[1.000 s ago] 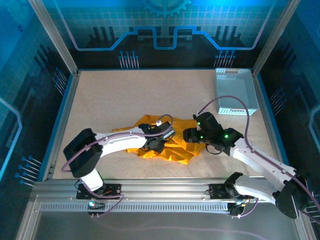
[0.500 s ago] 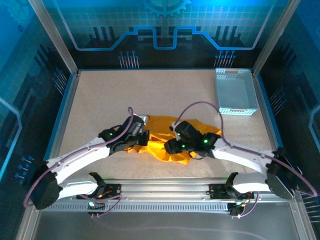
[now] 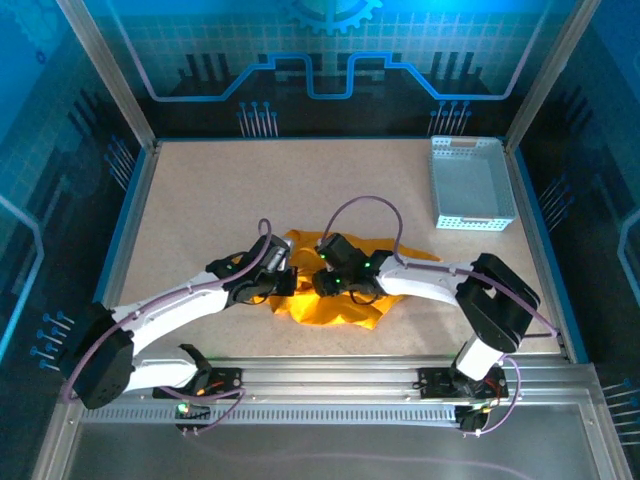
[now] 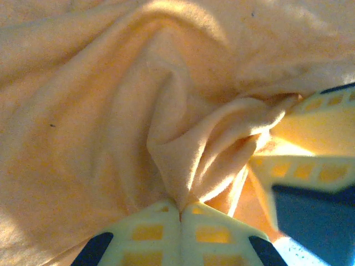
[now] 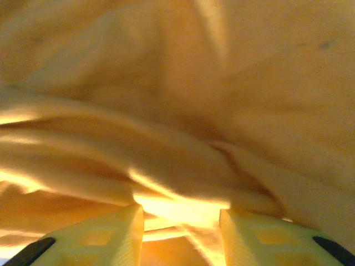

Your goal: Fold the inside-out t-shirt

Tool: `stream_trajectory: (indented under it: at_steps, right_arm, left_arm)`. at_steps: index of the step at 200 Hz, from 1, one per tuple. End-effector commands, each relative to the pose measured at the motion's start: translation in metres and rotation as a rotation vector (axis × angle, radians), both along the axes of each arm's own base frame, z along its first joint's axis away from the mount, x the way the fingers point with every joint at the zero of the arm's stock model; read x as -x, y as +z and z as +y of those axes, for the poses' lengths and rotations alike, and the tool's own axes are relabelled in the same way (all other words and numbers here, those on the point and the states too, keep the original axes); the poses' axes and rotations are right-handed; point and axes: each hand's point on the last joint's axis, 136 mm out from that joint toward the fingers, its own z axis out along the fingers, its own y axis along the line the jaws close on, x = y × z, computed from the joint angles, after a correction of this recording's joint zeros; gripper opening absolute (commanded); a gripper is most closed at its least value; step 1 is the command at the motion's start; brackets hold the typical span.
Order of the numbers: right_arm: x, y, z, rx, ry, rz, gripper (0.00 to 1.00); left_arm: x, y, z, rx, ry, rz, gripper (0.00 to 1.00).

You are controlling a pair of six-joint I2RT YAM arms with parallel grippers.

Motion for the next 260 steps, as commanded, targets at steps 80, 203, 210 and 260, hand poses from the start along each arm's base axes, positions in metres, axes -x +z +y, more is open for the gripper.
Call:
stream_trajectory:
  at_steps: [80,203,210,260]
  right_arm:
    - [-0.001,0.008,-0.011,0.130,0.200,-0.174,0.59]
    - [-0.057,0.053,-0.057,0.190,0.039,-0.288,0.00]
    - [-0.063,0.057,-0.056,0.168,0.045,-0.289,0.00]
    - [-0.092,0.047,-0.035,0.135,0.093,-0.223,0.04]
  left_arm:
    - [-0.006,-0.009,0.001,0.016,0.016,0.017,0.03]
    - [-0.007,-0.016,0.017,-0.057,0.034,0.011,0.01]
    - [-0.009,-0.014,0.017,-0.059,0.039,0.001,0.02]
    - [-0.035,-0.017,0.026,-0.098,0.114,-0.008,0.02]
